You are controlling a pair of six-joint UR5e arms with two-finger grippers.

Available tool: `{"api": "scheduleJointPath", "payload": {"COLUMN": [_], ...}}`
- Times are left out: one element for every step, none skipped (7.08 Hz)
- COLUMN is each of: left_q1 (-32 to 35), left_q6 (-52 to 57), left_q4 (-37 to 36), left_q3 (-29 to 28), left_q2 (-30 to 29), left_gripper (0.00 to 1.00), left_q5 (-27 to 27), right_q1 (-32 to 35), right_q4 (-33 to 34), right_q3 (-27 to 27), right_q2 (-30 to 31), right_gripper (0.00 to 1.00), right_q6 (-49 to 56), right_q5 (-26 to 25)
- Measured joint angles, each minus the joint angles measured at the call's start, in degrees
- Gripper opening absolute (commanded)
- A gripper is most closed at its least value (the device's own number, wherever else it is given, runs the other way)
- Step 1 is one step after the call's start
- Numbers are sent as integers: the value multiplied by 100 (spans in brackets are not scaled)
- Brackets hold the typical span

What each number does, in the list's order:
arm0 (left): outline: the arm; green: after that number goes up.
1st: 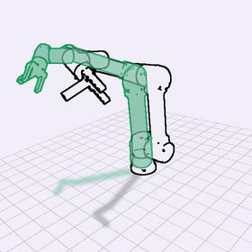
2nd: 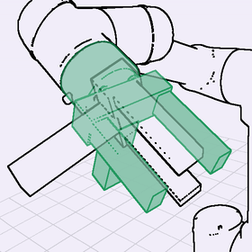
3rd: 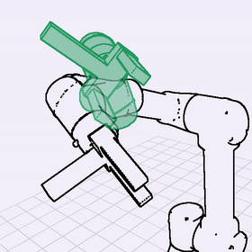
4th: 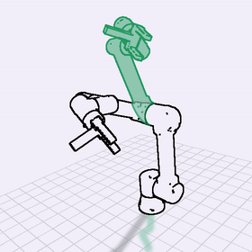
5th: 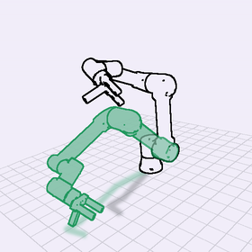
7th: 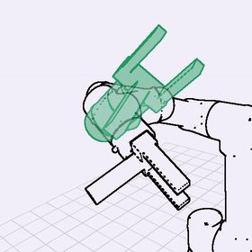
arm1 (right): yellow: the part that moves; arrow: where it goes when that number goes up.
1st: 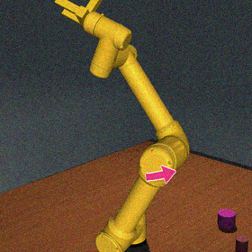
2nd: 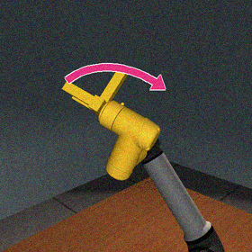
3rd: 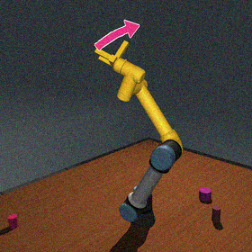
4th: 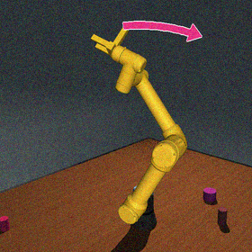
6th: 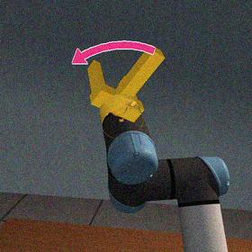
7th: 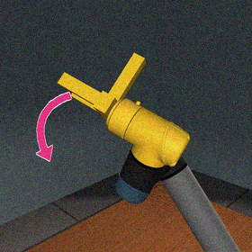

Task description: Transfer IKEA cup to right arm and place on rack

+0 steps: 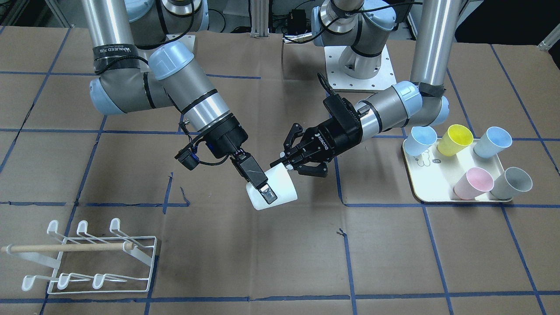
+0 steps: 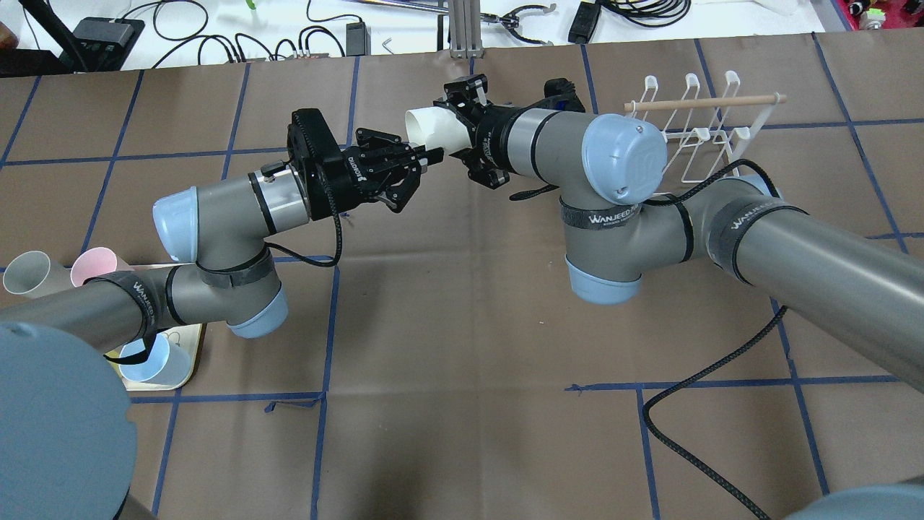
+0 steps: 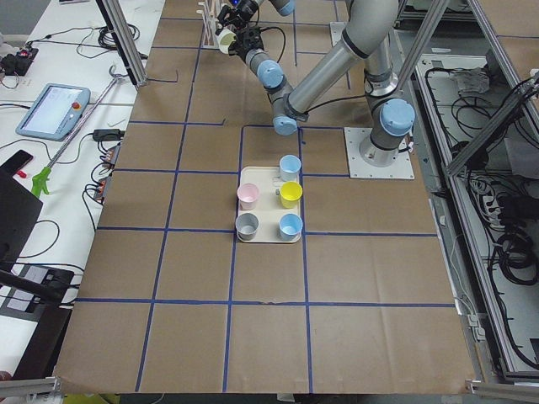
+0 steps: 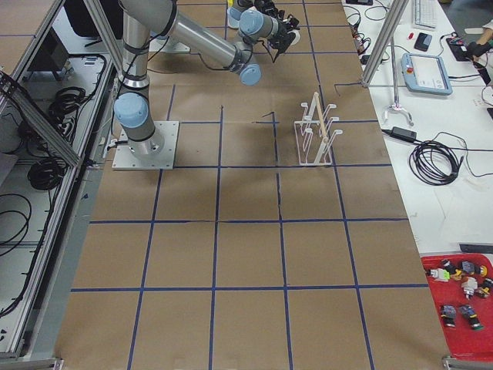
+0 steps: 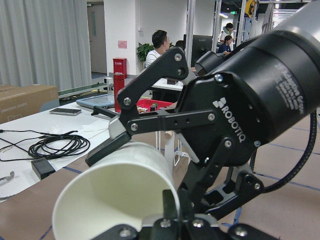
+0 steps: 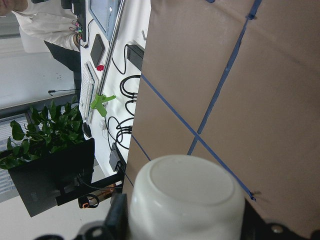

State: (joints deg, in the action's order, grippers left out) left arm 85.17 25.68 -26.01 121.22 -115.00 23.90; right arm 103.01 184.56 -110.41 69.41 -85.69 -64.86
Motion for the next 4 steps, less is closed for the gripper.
{"api": "scheduleJointPath", "payload": {"left_q1": [0, 0, -8, -60], "left_q6": [-24, -45, -66, -80], "left_q4": [0, 0, -2, -6], "left_q3": [-6, -9, -5, 11], "left_q2": [2, 1, 5, 18], "left_gripper": [91, 98, 99, 99], "left_q5": [0, -2, -4, -4], "right_q1": [0, 0, -2, -6], "right_q4": [0, 1, 1, 1], "right_q3": [2, 2, 2, 5], "right_q2": [-1, 0, 2, 1], "right_gripper": [58, 58, 58, 58], "right_q6": [0, 0, 0, 2], "right_q5": [0, 0, 0, 0]}}
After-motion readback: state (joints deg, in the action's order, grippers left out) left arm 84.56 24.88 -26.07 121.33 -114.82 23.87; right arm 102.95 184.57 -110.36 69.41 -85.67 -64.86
